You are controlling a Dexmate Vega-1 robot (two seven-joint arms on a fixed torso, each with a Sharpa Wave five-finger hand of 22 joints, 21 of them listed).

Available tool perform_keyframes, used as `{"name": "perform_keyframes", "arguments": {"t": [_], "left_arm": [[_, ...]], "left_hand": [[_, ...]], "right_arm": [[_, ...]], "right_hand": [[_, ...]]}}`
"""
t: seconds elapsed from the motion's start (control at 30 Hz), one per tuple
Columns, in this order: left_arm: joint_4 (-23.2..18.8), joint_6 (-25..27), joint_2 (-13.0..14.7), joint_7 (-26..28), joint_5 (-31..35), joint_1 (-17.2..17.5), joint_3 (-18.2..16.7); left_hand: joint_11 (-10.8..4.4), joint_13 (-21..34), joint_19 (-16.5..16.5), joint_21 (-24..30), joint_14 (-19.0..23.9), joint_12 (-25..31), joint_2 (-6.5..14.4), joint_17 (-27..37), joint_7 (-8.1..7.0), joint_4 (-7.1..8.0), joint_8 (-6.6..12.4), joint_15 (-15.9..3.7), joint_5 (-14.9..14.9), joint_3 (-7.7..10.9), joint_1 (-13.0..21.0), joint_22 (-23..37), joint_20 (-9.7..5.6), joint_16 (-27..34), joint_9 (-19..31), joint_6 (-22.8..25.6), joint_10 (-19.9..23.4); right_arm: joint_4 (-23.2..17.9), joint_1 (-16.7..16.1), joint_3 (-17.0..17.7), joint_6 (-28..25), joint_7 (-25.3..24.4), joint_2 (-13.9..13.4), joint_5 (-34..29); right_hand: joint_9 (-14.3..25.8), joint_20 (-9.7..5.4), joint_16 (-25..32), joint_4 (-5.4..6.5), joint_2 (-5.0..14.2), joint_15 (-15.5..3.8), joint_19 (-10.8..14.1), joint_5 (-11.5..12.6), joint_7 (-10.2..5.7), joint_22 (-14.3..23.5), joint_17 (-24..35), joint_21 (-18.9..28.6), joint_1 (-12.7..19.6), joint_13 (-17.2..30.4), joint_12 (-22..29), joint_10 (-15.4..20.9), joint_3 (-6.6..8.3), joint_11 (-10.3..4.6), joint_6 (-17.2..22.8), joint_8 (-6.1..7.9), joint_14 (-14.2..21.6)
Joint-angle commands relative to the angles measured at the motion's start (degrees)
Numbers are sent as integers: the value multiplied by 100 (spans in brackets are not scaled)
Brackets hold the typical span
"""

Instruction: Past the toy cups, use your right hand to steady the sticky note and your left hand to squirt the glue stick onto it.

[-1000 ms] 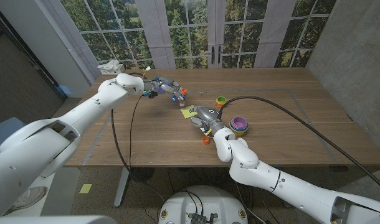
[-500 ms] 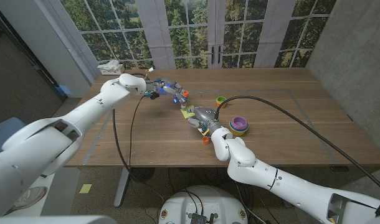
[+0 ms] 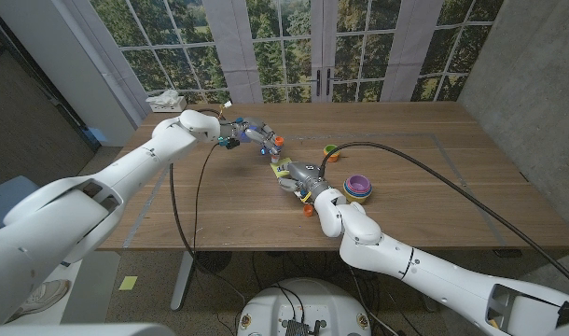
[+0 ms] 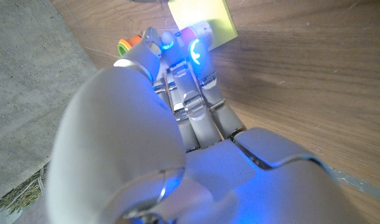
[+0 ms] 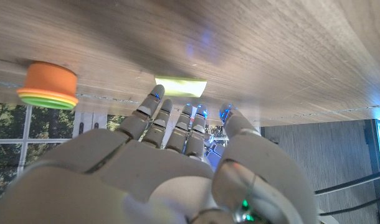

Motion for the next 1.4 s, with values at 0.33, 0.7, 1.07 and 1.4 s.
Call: {"name": "perform_keyframes", "arguments": {"t": [0.33,0.7,1.07,1.4], "left_arm": [[167,-142,-16,-30,9,-3,-13],[214,-173,-37,-100,-34,2,-20],[192,-206,-34,-81,33,9,15],[360,-239,-99,-99,87,-37,68]], "left_hand": [[-914,530,78,-9,480,-8,206,19,-352,23,37,-479,38,12,166,-2,-667,-18,33,657,986],[-916,540,79,-14,490,-15,207,21,-340,21,37,-479,39,5,167,-2,-667,-22,33,662,986],[-928,555,79,-22,490,-24,216,16,-354,24,36,-479,41,4,168,-4,-663,-33,33,662,971],[-940,548,95,-27,437,-44,228,-4,-368,26,31,-481,37,6,167,-4,-663,-75,32,653,960]], "right_arm": [[318,278,-55,134,251,116,412],[441,328,30,274,68,97,704],[469,437,-48,167,197,78,802],[515,496,-83,214,203,45,884]], "right_hand": [[15,-233,3,138,-20,-620,-24,-33,115,5,36,-61,-343,13,30,16,-233,99,48,46,-36],[12,-227,9,192,15,-584,-5,-37,196,5,42,-87,-469,9,48,56,-327,176,174,92,-35],[7,-205,6,238,36,-560,-1,-40,344,4,42,-118,-580,7,62,94,-400,227,275,118,-38],[4,-189,-20,444,65,-572,7,-62,412,6,40,-157,-849,5,73,137,-481,248,414,147,-32]]}}
